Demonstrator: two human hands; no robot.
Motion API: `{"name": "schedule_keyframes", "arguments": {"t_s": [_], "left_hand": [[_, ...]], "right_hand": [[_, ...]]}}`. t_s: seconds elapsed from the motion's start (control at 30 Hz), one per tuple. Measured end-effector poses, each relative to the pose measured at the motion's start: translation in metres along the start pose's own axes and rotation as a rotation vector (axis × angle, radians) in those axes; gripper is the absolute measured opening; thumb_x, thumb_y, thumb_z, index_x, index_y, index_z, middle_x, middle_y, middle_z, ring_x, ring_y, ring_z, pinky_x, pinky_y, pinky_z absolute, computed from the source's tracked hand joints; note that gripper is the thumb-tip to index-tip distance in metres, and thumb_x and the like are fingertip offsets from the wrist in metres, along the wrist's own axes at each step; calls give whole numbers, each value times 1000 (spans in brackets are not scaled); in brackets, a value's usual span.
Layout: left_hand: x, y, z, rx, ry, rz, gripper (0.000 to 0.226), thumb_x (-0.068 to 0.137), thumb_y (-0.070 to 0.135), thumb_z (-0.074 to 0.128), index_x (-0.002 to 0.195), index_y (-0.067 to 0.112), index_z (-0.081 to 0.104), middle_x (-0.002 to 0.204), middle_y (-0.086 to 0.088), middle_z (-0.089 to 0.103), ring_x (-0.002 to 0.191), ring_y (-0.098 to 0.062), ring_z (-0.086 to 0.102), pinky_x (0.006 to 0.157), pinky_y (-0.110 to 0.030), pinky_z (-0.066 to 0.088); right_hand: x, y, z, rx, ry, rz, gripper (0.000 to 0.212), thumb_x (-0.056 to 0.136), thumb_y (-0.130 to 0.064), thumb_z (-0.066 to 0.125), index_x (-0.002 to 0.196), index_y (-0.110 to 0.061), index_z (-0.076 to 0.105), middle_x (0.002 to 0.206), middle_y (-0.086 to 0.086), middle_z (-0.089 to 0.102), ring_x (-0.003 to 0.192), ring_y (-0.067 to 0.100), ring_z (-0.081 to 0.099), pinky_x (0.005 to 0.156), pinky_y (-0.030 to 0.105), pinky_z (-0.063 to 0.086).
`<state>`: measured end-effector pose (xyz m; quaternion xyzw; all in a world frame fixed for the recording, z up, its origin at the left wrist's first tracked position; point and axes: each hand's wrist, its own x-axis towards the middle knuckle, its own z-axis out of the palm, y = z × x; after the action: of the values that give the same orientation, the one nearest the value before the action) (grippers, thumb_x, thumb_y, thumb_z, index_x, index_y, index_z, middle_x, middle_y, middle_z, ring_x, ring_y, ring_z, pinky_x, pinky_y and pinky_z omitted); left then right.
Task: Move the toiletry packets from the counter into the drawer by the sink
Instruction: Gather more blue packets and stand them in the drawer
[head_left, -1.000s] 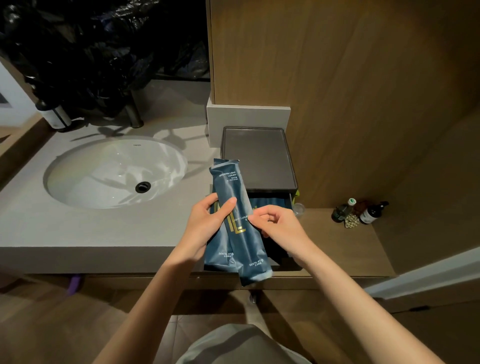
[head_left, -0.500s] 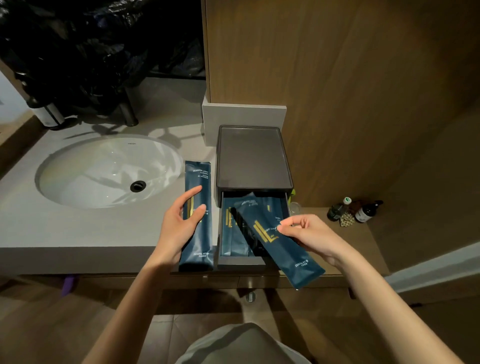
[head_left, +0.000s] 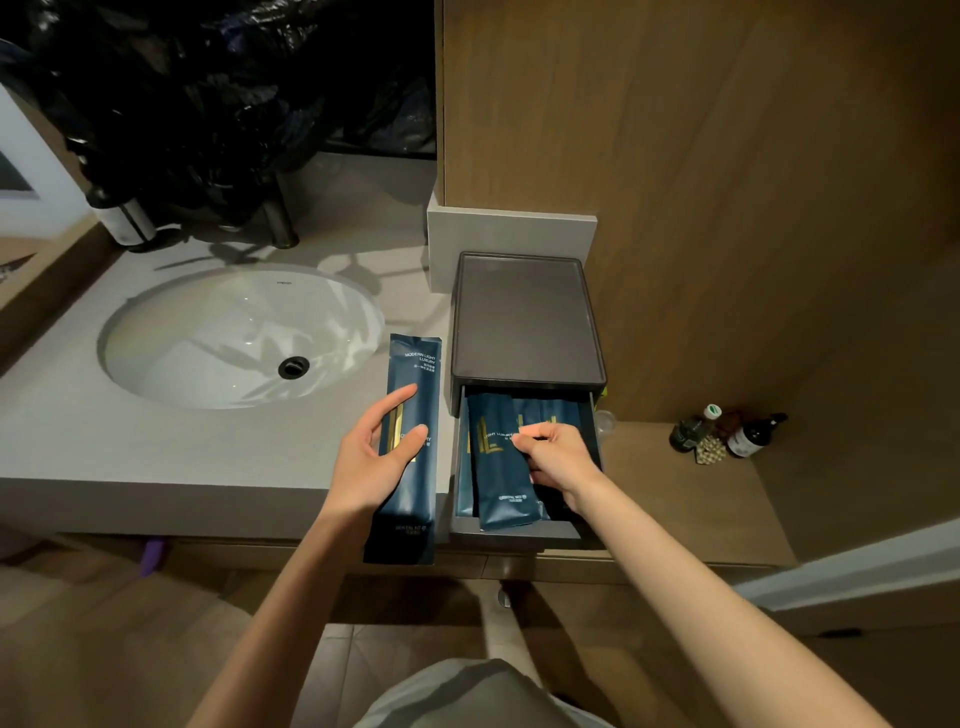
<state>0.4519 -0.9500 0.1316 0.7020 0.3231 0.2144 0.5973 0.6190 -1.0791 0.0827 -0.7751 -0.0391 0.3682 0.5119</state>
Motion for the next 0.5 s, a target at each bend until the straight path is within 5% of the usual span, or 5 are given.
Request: {"name": "schedule_keyframes", "arguments": {"t_s": [0.1, 0.17, 0.3, 0.4, 0.5], "left_hand": [[-2, 1, 0, -29, 15, -16, 43, 90, 11, 62, 126, 32, 54, 114, 37, 47, 120, 10, 37, 105, -19, 28], [-1, 2, 0, -42, 25, -25, 43, 90, 12, 62, 128, 31, 54, 116, 34, 47, 122, 8, 35, 104, -18, 28], [1, 3, -1, -41, 36, -27, 44, 90, 12, 62, 129, 30, 55, 120, 29, 47, 121, 8, 35, 105, -20, 28], [3, 1, -1, -46, 32, -23, 43, 90, 12, 63, 128, 30, 55, 115, 34, 48, 119, 9, 36, 107, -21, 28], [3, -1, 0, -49, 27, -16, 42, 90, 11, 63, 126, 30, 56, 115, 33, 49, 119, 9, 38, 108, -21, 28]], "right_hand": [[7, 3, 12, 54, 34, 23, 12, 90, -12, 62, 101, -11, 68, 82, 4, 56, 62, 12, 47, 40, 16, 42], [13, 6, 18, 69, 65, 19, 19, 90, -13, 63, 108, -9, 67, 89, 6, 57, 66, 13, 49, 42, 16, 43], [16, 7, 28, -59, 144, -61, 6, 87, -15, 65, 89, -20, 68, 96, 4, 67, 95, 23, 63, 87, 42, 56], [7, 3, 23, -234, 176, -181, 3, 86, -17, 66, 89, -17, 69, 82, 0, 68, 71, 16, 68, 77, 39, 60], [2, 2, 10, -370, 150, -342, 22, 84, -16, 70, 106, -11, 69, 69, -3, 70, 55, 9, 67, 74, 31, 60]]}}
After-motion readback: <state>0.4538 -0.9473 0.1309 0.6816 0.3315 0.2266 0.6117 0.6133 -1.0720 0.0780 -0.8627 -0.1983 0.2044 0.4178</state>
